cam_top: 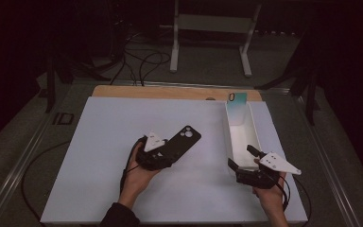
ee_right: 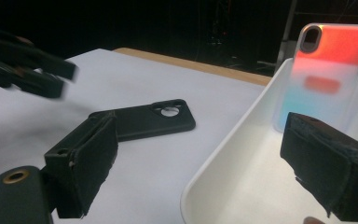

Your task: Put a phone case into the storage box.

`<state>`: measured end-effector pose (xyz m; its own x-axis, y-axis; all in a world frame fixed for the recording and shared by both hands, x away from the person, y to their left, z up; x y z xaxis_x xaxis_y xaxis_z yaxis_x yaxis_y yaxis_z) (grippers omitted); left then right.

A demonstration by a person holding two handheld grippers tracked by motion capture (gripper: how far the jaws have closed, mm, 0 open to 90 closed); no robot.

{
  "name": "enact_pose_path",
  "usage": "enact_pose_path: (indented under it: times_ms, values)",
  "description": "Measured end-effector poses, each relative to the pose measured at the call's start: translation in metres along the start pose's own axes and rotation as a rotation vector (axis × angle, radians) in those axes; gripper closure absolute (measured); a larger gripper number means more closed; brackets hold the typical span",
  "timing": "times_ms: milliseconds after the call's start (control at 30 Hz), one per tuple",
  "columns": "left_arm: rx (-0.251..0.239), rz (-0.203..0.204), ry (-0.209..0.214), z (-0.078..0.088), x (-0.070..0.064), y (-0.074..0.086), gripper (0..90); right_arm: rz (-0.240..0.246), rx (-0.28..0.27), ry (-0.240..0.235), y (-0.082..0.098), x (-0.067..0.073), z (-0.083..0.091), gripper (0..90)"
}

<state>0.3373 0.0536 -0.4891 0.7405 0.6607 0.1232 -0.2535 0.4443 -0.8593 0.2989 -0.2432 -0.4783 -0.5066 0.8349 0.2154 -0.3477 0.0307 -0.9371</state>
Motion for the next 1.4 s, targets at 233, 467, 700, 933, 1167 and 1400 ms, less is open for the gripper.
enact_pose_path:
  times_ms: [233, 467, 700, 933, 1167, 1400]
  values:
    - [-0.053, 0.015, -0.134, 0.059, 0.03, 0.023, 14.6, -0.014, -0.019, -0.017, -0.001, -0.001, 0.0, 11.0]
    - [-0.077, 0.007, -0.163, 0.1, 0.044, 0.049, 0.6, -0.017, -0.025, -0.002, -0.005, -0.003, 0.002, 10.2]
    - [-0.095, 0.041, -0.218, 0.137, 0.059, 0.081, 0.1, -0.01, -0.01, 0.007, -0.004, -0.002, 0.001, 8.9]
    - [-0.088, 0.056, -0.22, 0.142, 0.06, 0.091, 0.1, 0.004, -0.012, 0.011, -0.004, -0.002, 0.003, 8.9]
    - [-0.069, 0.078, -0.195, 0.139, 0.06, 0.092, 0.0, 0.0, -0.002, 0.014, -0.001, -0.004, 0.001, 8.9]
    - [-0.058, 0.085, -0.198, 0.134, 0.06, 0.08, 0.0, -0.001, 0.003, 0.015, -0.001, -0.004, 0.001, 8.9]
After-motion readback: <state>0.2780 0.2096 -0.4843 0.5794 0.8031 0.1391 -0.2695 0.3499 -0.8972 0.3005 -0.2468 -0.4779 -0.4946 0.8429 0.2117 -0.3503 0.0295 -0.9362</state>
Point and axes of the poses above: each handheld gripper's, and its own axes: z roughly backward along the jaws, y roughly out of its underside, x roughly to its left, the point moved 6 cm from there along -z, roughly forward along the jaws, and after that the axes turned 11 degrees about -z, right-handed, at the moved point
